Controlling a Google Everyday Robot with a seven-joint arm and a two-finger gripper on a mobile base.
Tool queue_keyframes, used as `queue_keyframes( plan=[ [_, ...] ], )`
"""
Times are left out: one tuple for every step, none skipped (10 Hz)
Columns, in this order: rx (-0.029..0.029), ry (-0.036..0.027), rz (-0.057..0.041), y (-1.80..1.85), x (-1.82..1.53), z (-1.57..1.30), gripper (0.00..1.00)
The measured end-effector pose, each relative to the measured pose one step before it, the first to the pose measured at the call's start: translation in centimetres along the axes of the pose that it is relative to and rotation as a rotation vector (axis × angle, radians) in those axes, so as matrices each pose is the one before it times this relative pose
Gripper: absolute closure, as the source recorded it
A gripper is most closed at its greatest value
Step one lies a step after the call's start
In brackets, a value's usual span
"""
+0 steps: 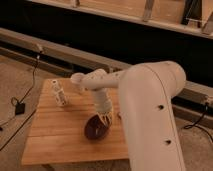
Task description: Drag the ceramic bowl in a circle
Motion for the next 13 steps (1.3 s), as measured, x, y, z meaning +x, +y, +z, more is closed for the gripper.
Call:
queue_keyframes(
  plan=[
    [0.01017,-0.0153,0.02512,-0.728,-1.255,-0.202,1.0],
    [0.0043,-0.01246,0.02008,-0.416,-1.095,-0.204,1.0],
    [0.00203,-0.01214,0.01628,-0.254,-1.064,-0.209,1.0],
    [0.00274,-0.01359,0.01416,-0.042,-1.24,-0.226,1.0],
    [-0.00116,-0.01361,0.00969,0.316,-1.18,-0.392,1.0],
    [-0.00031,-0.00818,0.00538,0.375,-0.859,-0.33,1.0],
    [-0.0113,-0.01939,0.00083,1.085,-1.351,-0.528,1.0],
    [-0.01635,-0.0166,-0.00628,1.492,-1.148,-0.571,1.0],
    [-0.01624,-0.00884,-0.00806,1.362,-0.704,-0.413,1.0],
    [-0.0212,-0.00619,-0.01466,1.655,-0.441,-0.416,1.0],
    [-0.02049,-0.00375,-0.01595,1.473,-0.17,-0.392,1.0],
    [-0.02168,0.00333,-0.0256,1.569,0.323,-0.178,1.0],
    [-0.02043,0.00077,-0.01995,1.178,0.312,-0.174,1.0]
  ],
)
